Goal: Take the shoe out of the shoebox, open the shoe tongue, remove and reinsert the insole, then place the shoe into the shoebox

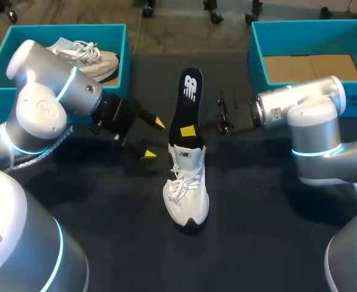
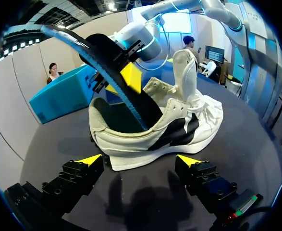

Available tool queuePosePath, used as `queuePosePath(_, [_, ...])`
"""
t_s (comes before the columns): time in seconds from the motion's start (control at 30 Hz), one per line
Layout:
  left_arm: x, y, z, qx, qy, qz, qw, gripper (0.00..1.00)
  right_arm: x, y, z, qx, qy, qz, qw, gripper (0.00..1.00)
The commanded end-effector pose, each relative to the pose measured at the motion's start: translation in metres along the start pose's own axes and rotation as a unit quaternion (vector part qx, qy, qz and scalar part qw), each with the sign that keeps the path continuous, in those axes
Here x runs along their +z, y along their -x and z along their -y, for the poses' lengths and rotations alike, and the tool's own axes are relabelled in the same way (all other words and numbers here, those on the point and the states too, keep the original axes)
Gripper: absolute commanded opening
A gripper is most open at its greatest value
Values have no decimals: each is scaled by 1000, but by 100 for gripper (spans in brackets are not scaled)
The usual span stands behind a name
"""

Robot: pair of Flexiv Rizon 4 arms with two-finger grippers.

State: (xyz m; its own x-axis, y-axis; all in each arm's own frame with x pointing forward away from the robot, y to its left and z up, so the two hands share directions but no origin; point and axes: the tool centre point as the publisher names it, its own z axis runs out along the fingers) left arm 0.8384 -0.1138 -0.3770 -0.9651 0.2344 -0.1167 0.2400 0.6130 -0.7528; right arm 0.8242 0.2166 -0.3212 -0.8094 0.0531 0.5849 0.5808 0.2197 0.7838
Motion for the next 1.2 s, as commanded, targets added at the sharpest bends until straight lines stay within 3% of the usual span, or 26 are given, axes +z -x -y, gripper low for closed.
queuePosePath(0.03, [0, 0, 0, 0, 1, 0, 1000, 100, -1, 6, 1, 10, -18, -12, 1000, 0])
queuePosePath(0.67, [0, 0, 0, 0, 1, 0, 1000, 100, 20, -8, 48, 82, -35, -30, 996, 0])
queuePosePath(0.87, [0, 0, 0, 0, 1, 0, 1000, 100, 17, -12, 43, 79, -37, -16, 996, 1])
queuePosePath(1.0, [0, 0, 0, 0, 1, 0, 1000, 100, 12, -14, 36, 73, -42, -5, 996, 19])
queuePosePath(1.2, [0, 0, 0, 0, 1, 0, 1000, 100, 6, -16, 21, 59, -52, 4, 997, 25])
